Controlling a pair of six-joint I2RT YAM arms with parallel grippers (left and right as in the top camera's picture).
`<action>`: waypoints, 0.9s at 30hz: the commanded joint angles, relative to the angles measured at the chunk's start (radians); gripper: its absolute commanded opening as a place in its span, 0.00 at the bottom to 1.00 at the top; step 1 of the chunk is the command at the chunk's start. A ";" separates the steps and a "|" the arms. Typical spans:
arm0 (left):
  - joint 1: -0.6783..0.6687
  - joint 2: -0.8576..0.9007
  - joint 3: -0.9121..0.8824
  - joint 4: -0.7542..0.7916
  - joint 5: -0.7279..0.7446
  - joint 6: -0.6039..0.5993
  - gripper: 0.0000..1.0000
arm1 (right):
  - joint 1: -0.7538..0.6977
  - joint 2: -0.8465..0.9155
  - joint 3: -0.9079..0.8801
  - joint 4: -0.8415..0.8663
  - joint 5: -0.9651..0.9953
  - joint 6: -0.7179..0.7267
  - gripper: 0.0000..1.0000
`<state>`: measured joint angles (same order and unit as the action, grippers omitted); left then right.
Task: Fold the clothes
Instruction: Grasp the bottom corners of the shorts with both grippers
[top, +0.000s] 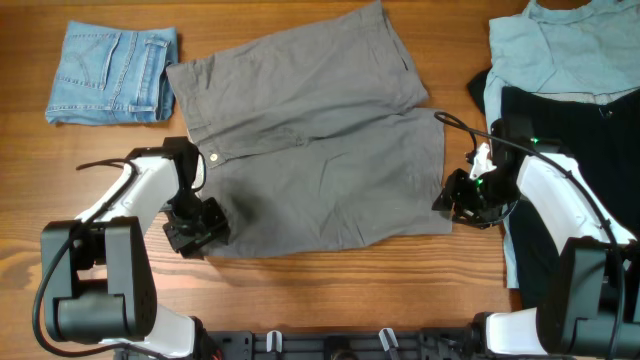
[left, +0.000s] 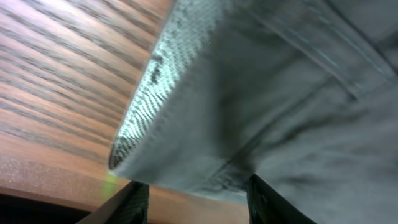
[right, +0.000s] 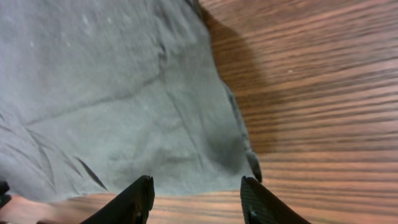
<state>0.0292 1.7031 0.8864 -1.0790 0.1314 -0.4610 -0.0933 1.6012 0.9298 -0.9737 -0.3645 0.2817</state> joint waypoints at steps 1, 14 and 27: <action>0.004 -0.016 -0.025 0.014 -0.061 -0.080 0.39 | 0.000 -0.004 -0.015 0.026 -0.044 -0.021 0.50; 0.030 -0.016 -0.085 0.071 -0.035 -0.124 0.28 | 0.000 -0.004 -0.089 0.113 -0.042 0.047 0.58; 0.030 -0.016 -0.146 0.174 0.010 -0.124 0.38 | 0.000 -0.004 -0.198 0.220 -0.016 0.172 0.58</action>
<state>0.0658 1.6466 0.7795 -0.9821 0.1139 -0.5705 -0.0937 1.5982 0.7525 -0.7792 -0.3931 0.4168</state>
